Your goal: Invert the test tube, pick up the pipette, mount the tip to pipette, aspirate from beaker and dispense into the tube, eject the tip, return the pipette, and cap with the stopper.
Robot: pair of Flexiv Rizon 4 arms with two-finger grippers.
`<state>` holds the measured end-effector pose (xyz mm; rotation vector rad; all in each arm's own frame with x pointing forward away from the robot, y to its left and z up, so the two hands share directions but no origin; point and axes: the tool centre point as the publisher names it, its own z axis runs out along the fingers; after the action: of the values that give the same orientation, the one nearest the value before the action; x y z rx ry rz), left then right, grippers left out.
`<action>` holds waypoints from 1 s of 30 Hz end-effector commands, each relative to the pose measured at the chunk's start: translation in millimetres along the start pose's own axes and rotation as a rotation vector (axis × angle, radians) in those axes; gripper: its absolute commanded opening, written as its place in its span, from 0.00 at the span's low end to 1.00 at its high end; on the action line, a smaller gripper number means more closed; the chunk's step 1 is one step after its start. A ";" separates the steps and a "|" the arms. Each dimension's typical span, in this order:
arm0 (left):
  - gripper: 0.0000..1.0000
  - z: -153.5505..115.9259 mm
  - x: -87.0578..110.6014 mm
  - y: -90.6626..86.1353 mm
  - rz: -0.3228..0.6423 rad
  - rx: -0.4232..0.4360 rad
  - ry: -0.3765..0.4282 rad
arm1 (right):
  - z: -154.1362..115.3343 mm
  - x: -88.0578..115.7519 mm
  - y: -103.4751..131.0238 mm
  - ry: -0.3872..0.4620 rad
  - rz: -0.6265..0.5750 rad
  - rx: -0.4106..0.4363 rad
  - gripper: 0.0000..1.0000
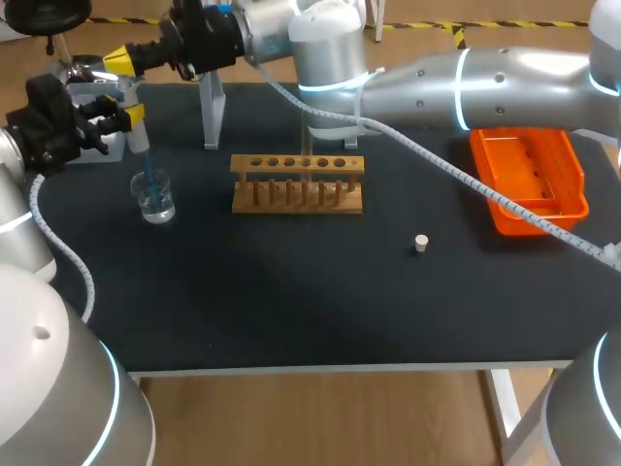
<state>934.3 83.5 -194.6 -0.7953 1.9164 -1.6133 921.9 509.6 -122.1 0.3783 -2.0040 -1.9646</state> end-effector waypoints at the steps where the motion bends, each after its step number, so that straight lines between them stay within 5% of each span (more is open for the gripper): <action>1: 0.00 1.0 -0.4 -2.9 0.001 0.003 -0.004 | 0.7 -2.8 -8.0 0.011 0.003 -0.004 0.00; 24: 0.00 1.0 -0.4 -2.9 0.001 0.003 -0.004 | 1.5 -0.2 -30.2 0.009 0.046 -0.003 0.00; 30: 0.00 1.0 -0.4 -2.9 0.001 0.003 -0.004 | 0.2 1.2 -14.6 -0.001 0.023 -0.009 0.00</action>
<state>933.9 83.5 -196.4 -0.7933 1.9153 -1.6136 920.5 509.9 -138.4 0.3465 -1.9865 -1.9604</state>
